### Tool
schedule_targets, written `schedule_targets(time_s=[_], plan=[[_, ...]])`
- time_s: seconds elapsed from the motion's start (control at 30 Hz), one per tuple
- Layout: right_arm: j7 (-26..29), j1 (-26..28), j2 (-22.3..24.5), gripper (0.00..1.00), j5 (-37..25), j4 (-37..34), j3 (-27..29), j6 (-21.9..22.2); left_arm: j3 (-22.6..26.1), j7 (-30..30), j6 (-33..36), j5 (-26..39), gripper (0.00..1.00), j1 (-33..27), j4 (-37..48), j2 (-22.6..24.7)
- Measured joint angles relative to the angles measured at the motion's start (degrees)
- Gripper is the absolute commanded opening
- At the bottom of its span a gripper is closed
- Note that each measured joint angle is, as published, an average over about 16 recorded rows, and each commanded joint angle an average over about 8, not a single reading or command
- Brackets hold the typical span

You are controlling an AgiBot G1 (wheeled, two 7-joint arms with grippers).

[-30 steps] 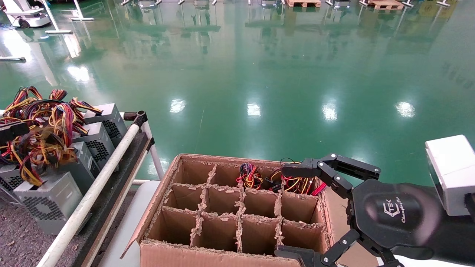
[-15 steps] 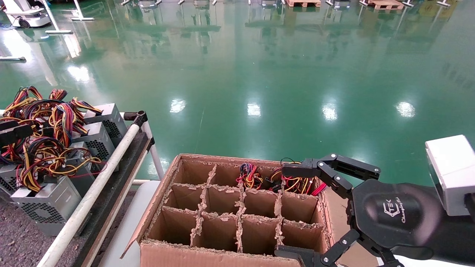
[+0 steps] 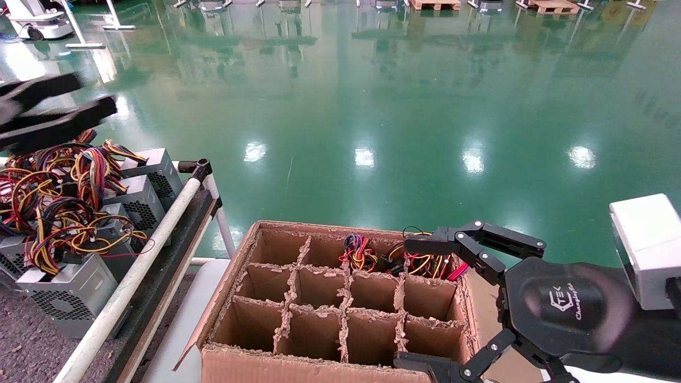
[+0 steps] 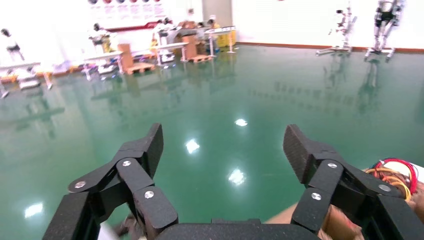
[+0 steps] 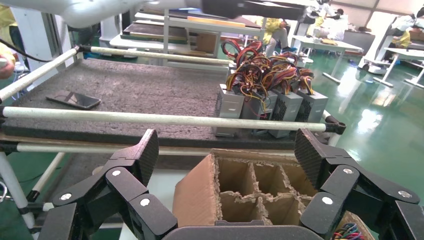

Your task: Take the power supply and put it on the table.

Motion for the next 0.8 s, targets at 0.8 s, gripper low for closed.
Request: schedule_targets(time_s=[0.8], plan=[[-0.03, 0.01, 0.01, 1.00, 0.03, -0.03, -0.04, 0.02, 7.34, 7.27, -19.18, 15.15, 1.00, -30.01, 34.16, 33.40]])
